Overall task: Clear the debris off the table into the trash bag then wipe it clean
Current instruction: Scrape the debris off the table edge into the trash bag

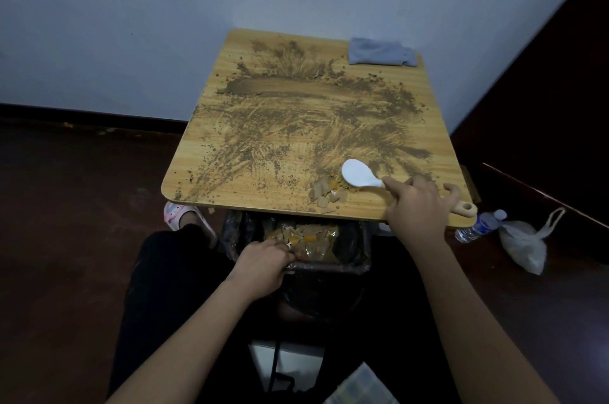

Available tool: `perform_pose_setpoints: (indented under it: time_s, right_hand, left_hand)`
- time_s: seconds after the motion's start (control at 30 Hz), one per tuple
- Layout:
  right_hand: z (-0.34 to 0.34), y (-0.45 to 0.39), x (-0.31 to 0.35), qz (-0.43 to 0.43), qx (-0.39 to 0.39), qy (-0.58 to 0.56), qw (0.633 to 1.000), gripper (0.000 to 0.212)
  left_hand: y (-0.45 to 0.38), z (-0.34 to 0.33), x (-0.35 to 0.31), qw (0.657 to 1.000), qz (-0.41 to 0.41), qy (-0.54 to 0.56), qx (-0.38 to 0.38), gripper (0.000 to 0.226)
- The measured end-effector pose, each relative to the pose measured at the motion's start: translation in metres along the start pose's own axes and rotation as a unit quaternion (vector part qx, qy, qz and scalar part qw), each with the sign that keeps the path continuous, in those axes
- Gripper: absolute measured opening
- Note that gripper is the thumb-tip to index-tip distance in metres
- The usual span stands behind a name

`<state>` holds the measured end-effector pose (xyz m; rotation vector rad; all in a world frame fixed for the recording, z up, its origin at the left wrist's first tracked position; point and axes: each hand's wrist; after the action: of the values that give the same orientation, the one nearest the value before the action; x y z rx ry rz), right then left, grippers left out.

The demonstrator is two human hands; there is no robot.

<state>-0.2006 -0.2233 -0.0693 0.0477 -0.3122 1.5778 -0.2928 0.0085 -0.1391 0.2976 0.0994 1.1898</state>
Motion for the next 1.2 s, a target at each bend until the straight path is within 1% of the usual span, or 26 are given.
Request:
perform_pose_setpoints:
  time_s: [0.17,0.23,0.43,0.63,0.73,0.83,1.0,1.2]
  right_hand:
    - [0.0,-0.013,0.011,-0.001,-0.001,-0.012,1.0,0.049]
    - [-0.001,-0.019,0.019,0.006,0.006,-0.018,1.0,0.048]
    - [-0.004,-0.021,0.037,0.049,0.009,-0.022,0.999,0.046]
    - [-0.004,-0.009,0.039,0.084,0.016,-0.027,0.996,0.045]
    - [-0.005,-0.004,0.037,0.107,0.014,-0.033,0.994,0.041]
    - [-0.006,0.003,0.038,0.132,0.005,-0.042,0.99,0.037]
    - [-0.002,0.014,0.038,0.168,-0.012,-0.049,0.984,0.041]
    - [0.001,0.023,0.036,0.199,-0.022,-0.047,0.979,0.038]
  left_hand:
    - [0.0,-0.001,-0.001,1.0,-0.004,0.004,-0.009,0.029]
    - [0.0,-0.001,-0.001,1.0,-0.002,0.009,-0.012,0.028]
    - [0.0,-0.002,0.001,1.0,0.006,0.014,-0.019,0.029]
    - [0.001,-0.003,0.002,1.0,0.003,0.011,-0.018,0.028]
    - [0.001,-0.004,0.001,1.0,0.001,0.012,-0.018,0.028]
    - [0.002,-0.004,0.001,1.0,0.002,0.012,-0.015,0.029]
    - [0.002,-0.006,0.001,1.0,0.005,0.009,-0.016,0.028]
    - [0.002,-0.006,0.003,1.0,0.01,0.014,-0.016,0.03]
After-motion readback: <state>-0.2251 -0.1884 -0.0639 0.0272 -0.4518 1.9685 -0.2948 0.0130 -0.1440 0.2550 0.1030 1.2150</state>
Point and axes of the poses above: each hand's wrist, its own y-axis away from the middle knuckle, its own z-axis out of the back of the hand, x = y × z, and after that the axes turned 13 degrees about -y, right-handed
